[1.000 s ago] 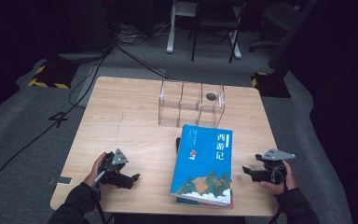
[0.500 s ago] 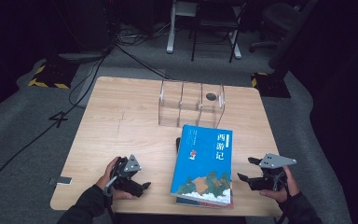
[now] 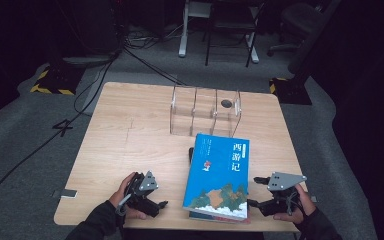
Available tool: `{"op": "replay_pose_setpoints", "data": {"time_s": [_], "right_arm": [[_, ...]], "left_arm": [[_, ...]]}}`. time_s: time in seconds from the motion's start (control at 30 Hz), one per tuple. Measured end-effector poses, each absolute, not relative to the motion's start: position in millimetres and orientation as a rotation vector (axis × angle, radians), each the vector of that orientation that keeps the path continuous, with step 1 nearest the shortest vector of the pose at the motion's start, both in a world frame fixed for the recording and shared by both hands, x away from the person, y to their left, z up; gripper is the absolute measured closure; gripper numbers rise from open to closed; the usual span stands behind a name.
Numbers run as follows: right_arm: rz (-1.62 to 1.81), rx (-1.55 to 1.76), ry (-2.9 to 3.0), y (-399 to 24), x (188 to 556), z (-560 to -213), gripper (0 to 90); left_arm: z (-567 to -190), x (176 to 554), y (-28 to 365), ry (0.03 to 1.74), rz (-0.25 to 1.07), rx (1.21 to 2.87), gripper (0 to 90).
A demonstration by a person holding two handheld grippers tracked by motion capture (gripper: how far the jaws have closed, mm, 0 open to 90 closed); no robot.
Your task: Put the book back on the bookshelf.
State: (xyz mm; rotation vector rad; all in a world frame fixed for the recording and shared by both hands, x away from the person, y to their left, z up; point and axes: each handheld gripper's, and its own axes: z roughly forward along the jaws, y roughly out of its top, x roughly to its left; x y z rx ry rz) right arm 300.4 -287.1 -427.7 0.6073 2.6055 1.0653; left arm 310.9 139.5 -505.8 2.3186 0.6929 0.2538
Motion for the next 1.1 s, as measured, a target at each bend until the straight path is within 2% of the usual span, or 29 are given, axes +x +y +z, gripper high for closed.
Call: {"op": "replay_pose_setpoints", "data": {"time_s": [0.47,0.87,1.1], "right_arm": [[1.067,0.633,2.596,-287,305,-428,18.0],[1.106,0.665,2.558,-283,315,-424,16.3],[1.072,0.7,2.541,-290,316,-426,23.6]], "left_arm": [[-506,313,138,0.684,0.248,2.318,5.2],[-506,313,138,0.689,0.253,2.315,5.7],[-506,313,138,0.695,0.253,2.311,6.4]]}}
